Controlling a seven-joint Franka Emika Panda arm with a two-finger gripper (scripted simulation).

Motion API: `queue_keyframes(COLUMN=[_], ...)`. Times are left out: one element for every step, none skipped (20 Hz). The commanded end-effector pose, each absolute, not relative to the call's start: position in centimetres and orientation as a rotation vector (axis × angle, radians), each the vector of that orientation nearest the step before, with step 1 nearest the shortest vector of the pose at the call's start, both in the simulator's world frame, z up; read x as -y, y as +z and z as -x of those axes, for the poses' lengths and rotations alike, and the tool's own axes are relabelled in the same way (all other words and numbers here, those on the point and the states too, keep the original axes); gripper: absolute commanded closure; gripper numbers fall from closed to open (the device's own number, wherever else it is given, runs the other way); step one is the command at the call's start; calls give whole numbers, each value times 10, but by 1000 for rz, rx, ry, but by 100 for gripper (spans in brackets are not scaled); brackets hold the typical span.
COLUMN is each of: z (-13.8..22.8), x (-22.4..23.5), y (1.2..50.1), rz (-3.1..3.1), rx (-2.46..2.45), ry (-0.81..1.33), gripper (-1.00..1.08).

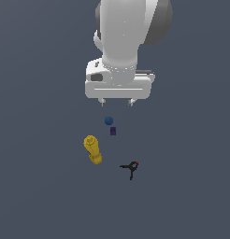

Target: Pick up a designated object from a clutter of objects.

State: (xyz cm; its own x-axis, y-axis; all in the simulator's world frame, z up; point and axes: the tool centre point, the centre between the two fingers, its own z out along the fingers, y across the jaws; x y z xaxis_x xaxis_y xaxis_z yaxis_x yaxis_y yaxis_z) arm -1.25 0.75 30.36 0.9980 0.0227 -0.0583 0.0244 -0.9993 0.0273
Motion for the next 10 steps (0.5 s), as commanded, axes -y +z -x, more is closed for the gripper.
queue_keyframes(z=[12, 12, 12, 12, 12, 12, 12, 12, 12, 12], x=[-7, -7, -6, -5, -4, -2, 1, 2, 3, 4], y=[304, 304, 303, 303, 302, 302, 301, 301, 300, 300], rz=[-3112, -3112, -3110, -3108, -3104, -3100, -3096, -3092, -3090, -3089], rx=[-37, -37, -41, -45, -52, -60, -68, -75, -79, -82], ry=[-90, -91, -92, -95, -99, -103, -108, -111, -114, -115], gripper=[-92, -92, -92, -92, -92, -92, -92, -92, -92, -92])
